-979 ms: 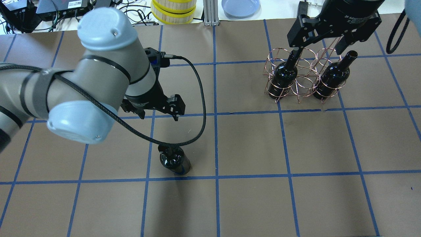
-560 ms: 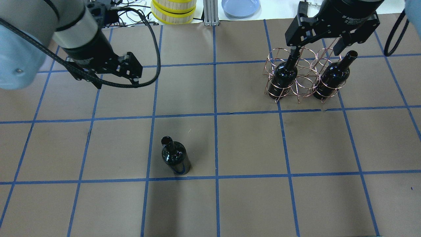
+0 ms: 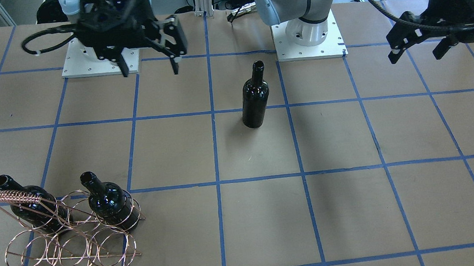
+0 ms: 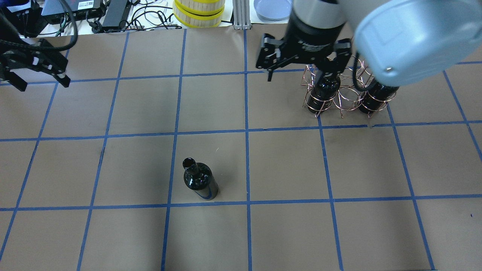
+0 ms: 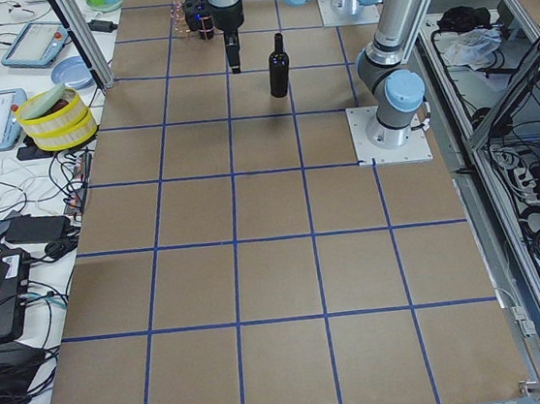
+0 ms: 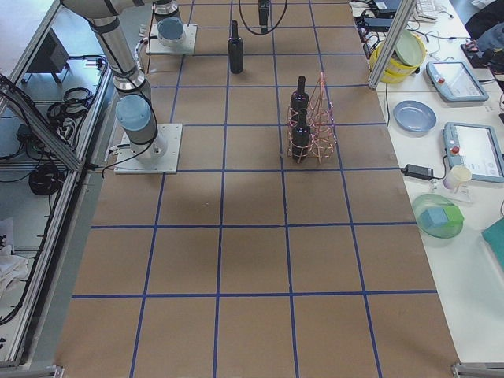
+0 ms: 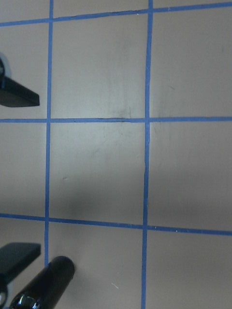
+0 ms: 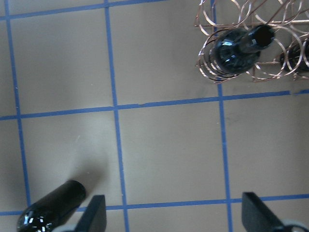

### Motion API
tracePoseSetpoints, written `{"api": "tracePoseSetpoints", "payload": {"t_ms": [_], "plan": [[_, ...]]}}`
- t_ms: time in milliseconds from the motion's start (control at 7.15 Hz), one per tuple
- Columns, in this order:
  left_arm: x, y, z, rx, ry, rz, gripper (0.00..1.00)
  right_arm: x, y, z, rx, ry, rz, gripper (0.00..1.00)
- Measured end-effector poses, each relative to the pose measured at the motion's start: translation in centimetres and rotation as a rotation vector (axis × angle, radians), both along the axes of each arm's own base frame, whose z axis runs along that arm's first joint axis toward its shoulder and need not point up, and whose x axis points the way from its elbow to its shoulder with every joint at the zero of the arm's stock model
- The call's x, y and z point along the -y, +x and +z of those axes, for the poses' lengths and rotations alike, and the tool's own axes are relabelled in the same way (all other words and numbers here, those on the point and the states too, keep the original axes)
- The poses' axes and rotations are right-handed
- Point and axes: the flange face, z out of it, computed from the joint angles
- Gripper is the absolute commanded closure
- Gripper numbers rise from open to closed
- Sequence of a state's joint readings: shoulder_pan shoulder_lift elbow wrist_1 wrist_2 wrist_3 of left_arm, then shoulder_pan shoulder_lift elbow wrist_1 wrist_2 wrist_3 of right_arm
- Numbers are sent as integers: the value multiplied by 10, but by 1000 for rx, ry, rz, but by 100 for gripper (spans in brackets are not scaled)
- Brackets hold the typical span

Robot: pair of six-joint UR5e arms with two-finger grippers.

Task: Place wine into wine basket
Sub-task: 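Lower the right gripper onto the standing bottle's neck and close it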

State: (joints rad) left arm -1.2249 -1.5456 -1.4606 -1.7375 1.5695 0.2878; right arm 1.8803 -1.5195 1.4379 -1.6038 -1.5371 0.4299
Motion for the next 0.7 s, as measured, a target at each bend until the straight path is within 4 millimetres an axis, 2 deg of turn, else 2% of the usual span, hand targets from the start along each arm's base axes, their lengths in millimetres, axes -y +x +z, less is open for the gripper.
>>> {"api": "tracePoseSetpoints", "payload": {"t_ms": [140,420,560,699], "plan": [[-3,16,2,2,0,21,0,-6,44,-12,13,7,-40,0],[-6,27,6,26,-6,35,0,-31,123,-43,15,25,-83,0],[-9,29,9,53,-7,36,0,-49,158,-65,-7,39,-67,0],[-12,29,11,65,-2,35,0,-66,183,-87,-25,52,-45,0]]}}
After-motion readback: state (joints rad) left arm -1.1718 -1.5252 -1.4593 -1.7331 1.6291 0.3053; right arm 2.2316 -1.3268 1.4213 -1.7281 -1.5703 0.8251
